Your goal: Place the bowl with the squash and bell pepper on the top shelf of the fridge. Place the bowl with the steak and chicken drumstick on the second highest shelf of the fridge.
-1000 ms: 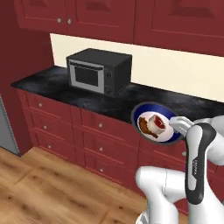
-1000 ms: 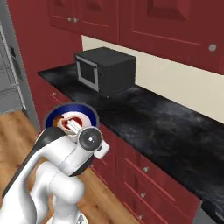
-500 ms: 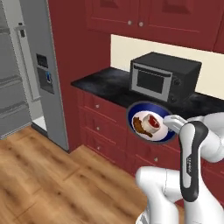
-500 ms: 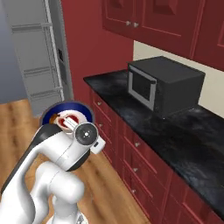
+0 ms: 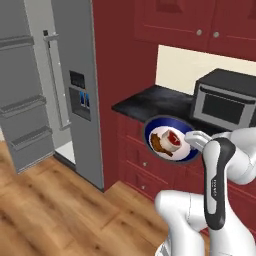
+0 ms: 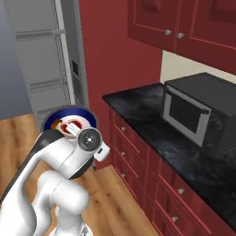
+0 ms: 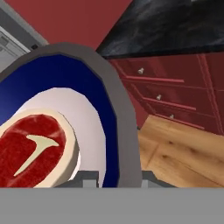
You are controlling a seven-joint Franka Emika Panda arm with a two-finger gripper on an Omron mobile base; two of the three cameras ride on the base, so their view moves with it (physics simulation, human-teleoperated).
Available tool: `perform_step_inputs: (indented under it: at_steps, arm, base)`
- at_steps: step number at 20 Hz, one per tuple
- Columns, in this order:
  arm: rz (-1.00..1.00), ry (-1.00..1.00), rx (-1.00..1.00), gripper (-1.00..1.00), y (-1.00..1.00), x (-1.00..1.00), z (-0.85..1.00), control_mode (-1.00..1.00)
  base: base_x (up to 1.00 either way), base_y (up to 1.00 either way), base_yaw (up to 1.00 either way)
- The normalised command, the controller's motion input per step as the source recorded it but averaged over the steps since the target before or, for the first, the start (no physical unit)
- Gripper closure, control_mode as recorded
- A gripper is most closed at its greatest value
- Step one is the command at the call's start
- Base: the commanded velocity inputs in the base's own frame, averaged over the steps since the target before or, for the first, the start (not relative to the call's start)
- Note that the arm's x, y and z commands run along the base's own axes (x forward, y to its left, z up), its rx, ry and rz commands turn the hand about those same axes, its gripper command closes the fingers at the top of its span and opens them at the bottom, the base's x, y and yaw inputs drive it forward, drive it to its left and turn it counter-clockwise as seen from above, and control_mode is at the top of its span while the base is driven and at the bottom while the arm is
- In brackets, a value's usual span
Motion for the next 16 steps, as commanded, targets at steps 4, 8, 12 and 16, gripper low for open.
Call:
perform_step_inputs:
  at_steps: [4,8,12,16]
  arm:
    - [0.0,0.0,0.0,1.0,0.0,0.0,0.0,1.0]
    - [0.0,0.0,0.0,1.0,0.0,0.0,0.0,1.0]
    - [0.0,0.0,0.0,1.0,0.0,0.0,0.0,1.0]
    - [0.0,0.0,0.0,1.0,0.0,0.0,0.0,1.0]
  base:
    - [1.0,1.0,0.0]
    - [1.0,1.0,0.01]
    - [0.49,1.0,0.2]
    - [0.0,1.0,0.47]
